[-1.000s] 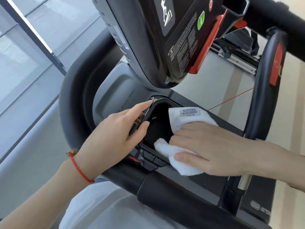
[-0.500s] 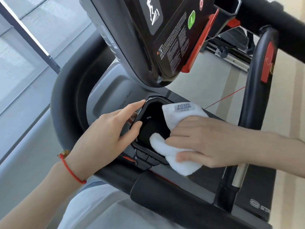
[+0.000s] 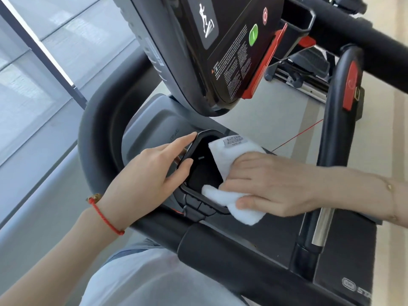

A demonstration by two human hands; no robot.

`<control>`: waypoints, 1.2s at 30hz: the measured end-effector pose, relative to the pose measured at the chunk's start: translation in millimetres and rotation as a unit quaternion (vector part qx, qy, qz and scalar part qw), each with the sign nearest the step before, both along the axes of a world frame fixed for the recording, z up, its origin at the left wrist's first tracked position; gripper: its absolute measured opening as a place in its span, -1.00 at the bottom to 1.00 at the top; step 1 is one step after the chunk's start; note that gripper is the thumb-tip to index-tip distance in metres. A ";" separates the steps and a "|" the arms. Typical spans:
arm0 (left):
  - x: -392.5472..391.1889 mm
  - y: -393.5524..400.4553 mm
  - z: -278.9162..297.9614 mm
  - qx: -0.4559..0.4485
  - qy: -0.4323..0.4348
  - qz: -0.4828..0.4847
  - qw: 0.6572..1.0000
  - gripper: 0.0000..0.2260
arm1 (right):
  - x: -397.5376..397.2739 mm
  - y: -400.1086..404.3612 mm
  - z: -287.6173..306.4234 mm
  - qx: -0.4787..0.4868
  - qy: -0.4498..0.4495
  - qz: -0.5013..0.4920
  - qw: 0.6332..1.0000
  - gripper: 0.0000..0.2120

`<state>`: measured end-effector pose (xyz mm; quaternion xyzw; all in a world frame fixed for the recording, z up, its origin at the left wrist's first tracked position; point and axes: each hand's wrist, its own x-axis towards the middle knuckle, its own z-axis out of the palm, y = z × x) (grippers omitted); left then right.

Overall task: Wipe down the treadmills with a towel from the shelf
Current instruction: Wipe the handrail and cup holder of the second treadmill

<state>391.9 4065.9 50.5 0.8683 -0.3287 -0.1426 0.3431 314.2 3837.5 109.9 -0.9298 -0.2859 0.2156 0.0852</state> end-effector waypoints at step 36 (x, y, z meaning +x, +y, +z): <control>15.9 -7.6 -1.8 -0.063 0.085 0.002 0.994 -0.66 | -13.6 59.3 -29.2 0.053 -0.046 -0.220 0.973 -0.69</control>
